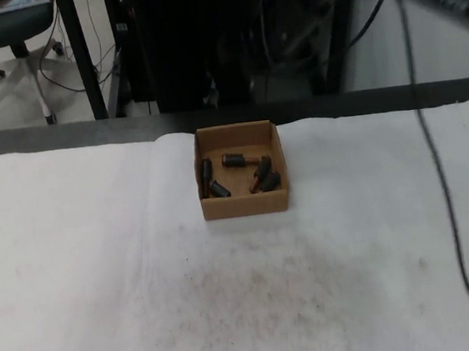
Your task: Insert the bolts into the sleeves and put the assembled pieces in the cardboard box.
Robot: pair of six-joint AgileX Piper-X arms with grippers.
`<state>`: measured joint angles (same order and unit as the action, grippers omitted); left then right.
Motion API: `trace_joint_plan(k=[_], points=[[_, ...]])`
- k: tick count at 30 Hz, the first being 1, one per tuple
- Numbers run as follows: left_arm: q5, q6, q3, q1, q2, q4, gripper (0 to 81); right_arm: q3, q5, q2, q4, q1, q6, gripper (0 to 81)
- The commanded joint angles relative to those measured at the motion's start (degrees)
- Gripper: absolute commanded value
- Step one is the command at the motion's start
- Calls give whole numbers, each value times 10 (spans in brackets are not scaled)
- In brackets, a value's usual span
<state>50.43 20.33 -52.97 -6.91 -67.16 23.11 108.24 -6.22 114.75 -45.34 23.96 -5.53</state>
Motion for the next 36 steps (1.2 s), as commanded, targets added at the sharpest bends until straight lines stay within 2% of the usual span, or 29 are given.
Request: trace_joint_plan(k=[1, 4, 6, 9, 15, 18, 22, 29, 36], points=[[-37, -64, -2, 0, 31, -66, 3, -3, -1, -59, -46, -5, 1, 8], [-181, -182, -2, 0, 81, -225, 3, -44, -1, -126, -53, -10, 23, 8], [-324, -241, -2, -1, 118, -343, 3, -89, -1, -177, -49, -16, 30, 8], [-434, -253, -2, -1, 161, -448, 3, -200, -1, -268, -20, -32, 32, 8], [-440, -248, 30, -1, 226, -473, 3, -500, -1, -502, 105, -79, 15, 8], [-440, -209, 94, -1, 264, -475, 3, -641, -3, -624, 163, -105, -9, 8], [-442, -148, 196, -1, 333, -477, 3, -785, -48, -782, 210, -135, -25, 8], [-444, -137, 335, -1, 475, -483, 3, -901, -48, -976, 152, -145, 0, 8], [-451, -91, 412, -1, 581, -528, 3, -930, -35, -1020, 43, -145, 0, 8]])
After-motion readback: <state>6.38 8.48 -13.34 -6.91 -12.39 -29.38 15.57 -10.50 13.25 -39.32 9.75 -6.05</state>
